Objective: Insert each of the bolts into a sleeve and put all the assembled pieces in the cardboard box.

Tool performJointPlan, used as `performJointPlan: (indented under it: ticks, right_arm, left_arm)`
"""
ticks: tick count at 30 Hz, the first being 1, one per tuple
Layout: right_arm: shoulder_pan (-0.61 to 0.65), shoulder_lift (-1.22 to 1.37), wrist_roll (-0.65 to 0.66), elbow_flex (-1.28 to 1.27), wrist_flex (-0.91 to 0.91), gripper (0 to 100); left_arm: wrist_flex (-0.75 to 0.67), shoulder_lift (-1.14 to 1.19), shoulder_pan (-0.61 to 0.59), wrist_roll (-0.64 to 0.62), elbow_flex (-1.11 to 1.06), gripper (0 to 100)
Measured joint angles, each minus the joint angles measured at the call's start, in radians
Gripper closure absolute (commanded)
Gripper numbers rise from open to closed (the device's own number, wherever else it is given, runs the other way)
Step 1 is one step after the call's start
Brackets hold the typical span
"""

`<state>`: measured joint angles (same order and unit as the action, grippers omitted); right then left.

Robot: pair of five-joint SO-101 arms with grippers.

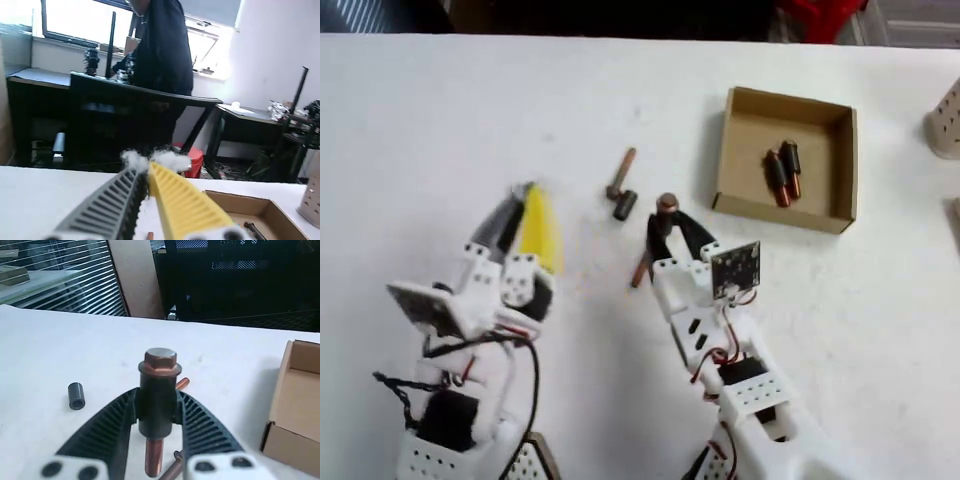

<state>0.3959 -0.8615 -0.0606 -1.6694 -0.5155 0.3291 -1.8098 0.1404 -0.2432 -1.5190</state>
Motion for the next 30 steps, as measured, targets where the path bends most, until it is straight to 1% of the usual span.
performJointPlan:
  ticks: [2, 5, 10, 16, 19, 23, 26, 30]
  right_arm:
    - [0.002, 0.0, 0.0, 0.0, 0.0, 98.2]
    - [0.002, 0.0, 0.0, 0.0, 0.037, 98.2]
    - [0.002, 0.0, 0.0, 0.02, 0.137, 98.1]
    - [0.002, 0.0, 0.0, 0.02, 0.147, 98.1]
    - [0.002, 0.0, 0.0, 0.02, 0.147, 98.1]
    - [-0.017, 0.0, 0.0, 0.02, 0.149, 98.1]
    - [-0.038, 0.0, 0.002, 0.02, 0.15, 98.1]
    - [-0.077, 0.0, 0.005, 0.021, 0.15, 98.1]
  left_arm:
    - [0.003, 0.0, -0.06, -0.012, -0.02, 98]
    - [0.068, 0.0, -0.11, -0.018, -0.041, 98]
    - [0.201, 0.0, -0.123, -0.021, -0.041, 98]
    - [0.381, 0.025, -0.12, -0.021, 0.051, 98]
    - [0.453, 0.138, -0.12, -0.021, 0.124, 98]
    - [0.548, 0.364, -0.12, -0.021, 0.258, 98]
    - [0.557, 0.575, -0.121, -0.021, 0.333, 98]
    - [0.532, 0.809, -0.121, -0.021, 0.359, 98]
